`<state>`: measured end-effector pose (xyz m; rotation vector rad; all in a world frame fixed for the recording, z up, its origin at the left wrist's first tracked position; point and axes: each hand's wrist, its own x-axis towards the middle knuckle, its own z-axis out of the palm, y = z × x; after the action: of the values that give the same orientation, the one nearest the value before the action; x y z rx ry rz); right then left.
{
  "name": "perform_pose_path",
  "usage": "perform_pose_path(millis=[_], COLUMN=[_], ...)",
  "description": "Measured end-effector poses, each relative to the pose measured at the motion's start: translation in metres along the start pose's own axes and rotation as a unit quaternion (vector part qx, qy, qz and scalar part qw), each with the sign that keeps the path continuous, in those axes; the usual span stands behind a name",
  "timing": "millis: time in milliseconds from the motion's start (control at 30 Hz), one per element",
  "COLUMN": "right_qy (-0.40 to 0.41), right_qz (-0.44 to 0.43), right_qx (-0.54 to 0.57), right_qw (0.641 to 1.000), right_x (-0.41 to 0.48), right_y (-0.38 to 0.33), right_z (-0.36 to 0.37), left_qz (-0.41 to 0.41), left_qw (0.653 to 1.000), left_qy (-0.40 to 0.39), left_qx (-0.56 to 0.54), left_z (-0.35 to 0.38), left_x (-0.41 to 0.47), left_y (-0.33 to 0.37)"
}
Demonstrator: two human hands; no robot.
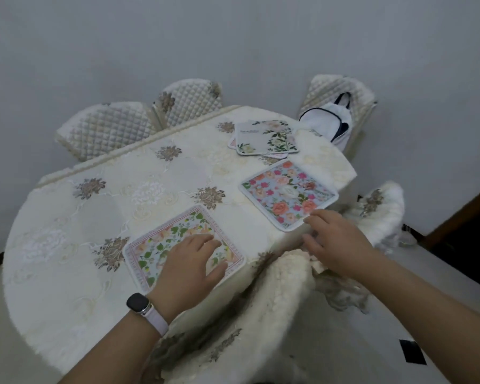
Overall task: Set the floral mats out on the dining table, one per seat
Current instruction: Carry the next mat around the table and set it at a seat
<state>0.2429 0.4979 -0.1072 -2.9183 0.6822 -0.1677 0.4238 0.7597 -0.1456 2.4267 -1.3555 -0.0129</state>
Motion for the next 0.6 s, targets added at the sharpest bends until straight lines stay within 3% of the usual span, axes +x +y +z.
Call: perform_pose_path(millis=[233, 600], right_qy=[0.015, 0.016], right_qz=[0.024, 0.078], right_qx=[0.042, 0.026], right_qw=[0.999, 0.997], right_x=[-0.06, -0.175], right_y=[0.108, 0.299], right_z=[-0.046, -0.096], left_qz=[0.023, 0.155], left_qw=[1.0, 0.987], left_qy=[0.005, -0.02], left_qx=[0.0, 0.035], left_z=[0.012, 0.08], left_x=[0.029, 0.095], left_y=[0.138, 0.36])
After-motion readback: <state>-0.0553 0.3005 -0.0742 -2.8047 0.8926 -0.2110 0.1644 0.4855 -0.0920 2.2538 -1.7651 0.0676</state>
